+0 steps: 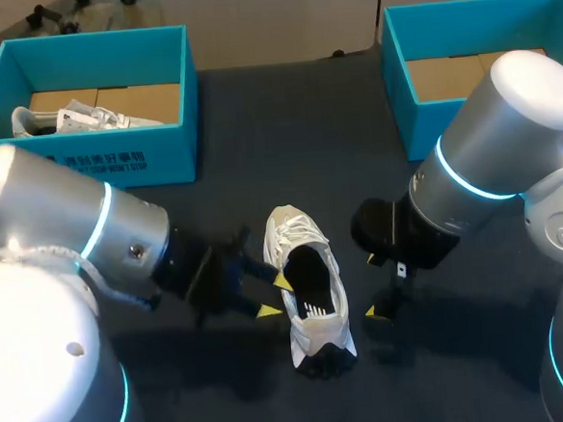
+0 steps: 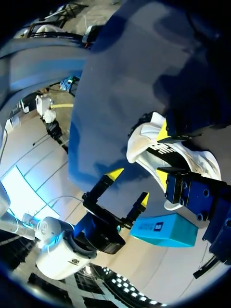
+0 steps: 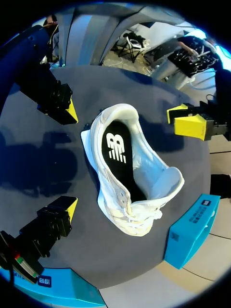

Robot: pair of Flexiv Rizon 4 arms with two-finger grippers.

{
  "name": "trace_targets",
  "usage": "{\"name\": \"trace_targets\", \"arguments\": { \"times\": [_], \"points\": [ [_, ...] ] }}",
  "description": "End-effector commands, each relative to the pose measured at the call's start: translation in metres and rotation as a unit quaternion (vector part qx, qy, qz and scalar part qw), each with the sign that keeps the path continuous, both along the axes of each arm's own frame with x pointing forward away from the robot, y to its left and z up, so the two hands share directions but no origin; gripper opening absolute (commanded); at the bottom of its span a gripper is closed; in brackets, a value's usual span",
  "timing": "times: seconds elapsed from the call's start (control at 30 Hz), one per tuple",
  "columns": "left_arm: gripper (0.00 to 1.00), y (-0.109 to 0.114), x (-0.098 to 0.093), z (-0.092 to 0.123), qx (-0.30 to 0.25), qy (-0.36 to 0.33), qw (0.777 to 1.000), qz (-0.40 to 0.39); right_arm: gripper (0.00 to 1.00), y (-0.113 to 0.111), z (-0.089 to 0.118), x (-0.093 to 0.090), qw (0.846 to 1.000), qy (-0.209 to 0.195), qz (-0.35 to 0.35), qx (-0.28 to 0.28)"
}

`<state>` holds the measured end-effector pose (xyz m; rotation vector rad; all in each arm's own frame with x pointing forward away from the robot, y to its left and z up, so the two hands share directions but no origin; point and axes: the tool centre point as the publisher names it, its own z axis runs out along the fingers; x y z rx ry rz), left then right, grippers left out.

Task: Take the shoe out of the shoebox, open the shoe tongue, remove and reinsert the insole, then place the shoe into the shoebox

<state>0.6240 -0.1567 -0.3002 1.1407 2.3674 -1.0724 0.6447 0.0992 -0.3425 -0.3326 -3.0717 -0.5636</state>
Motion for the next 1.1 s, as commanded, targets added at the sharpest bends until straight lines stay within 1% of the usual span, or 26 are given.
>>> {"name": "trace_targets", "arguments": {
  "times": [0.03,0.1,0.17,0.23,0.27,0.3,0.37,0.47,0.5,0.53,0.6,1.1],
  "points": [
    [0.35,0.02,0.002,0.022,0.069,0.025,0.996,-0.054,1.0,0.002,-0.002,-0.001,1.0,-0.002,-0.001,-0.001],
    [0.4,0.022,0.002,0.026,0.077,0.023,0.995,-0.066,1.0,0.002,-0.002,-0.001,1.0,-0.002,-0.001,-0.001],
    [0.36,0.023,0.003,0.029,0.084,0.018,0.994,-0.069,1.0,-0.004,0.003,-0.003,1.0,-0.009,0.009,-0.001],
    [0.32,0.023,0.004,0.032,0.092,0.015,0.993,-0.074,1.0,-0.013,0.006,-0.004,1.0,-0.007,0.01,-0.006],
    [0.22,0.024,0.004,0.033,0.098,0.017,0.992,-0.079,1.0,-0.018,0.007,-0.004,1.0,-0.007,0.013,-0.002],
    [0.18,0.024,0.004,0.033,0.102,0.016,0.991,-0.079,1.0,-0.021,0.008,-0.004,1.0,-0.004,0.014,-0.003],
    [0.18,0.023,0.004,0.034,0.112,0.02,0.99,-0.089,1.0,-0.028,0.009,-0.005,1.0,0.0,0.022,-0.004],
    [0.11,0.023,0.005,0.035,0.126,0.02,0.987,-0.098,1.0,-0.039,0.012,-0.006,1.0,0.004,0.026,-0.006],
    [0.02,0.023,0.004,0.035,0.131,0.022,0.986,-0.103,1.0,-0.043,0.014,-0.007,1.0,0.003,0.025,-0.004],
    [0.0,0.023,0.004,0.035,0.137,0.019,0.985,-0.105,1.0,-0.046,0.015,-0.007,1.0,0.004,0.023,-0.009],
    [0.0,0.022,0.004,0.035,0.145,0.02,0.983,-0.112,1.0,-0.052,0.018,-0.008,1.0,0.003,0.025,-0.005],
    [0.0,0.011,0.006,0.029,0.196,0.005,0.968,-0.155,1.0,-0.096,0.042,-0.007,0.999,0.003,-0.008,-0.043]
  ]
}}
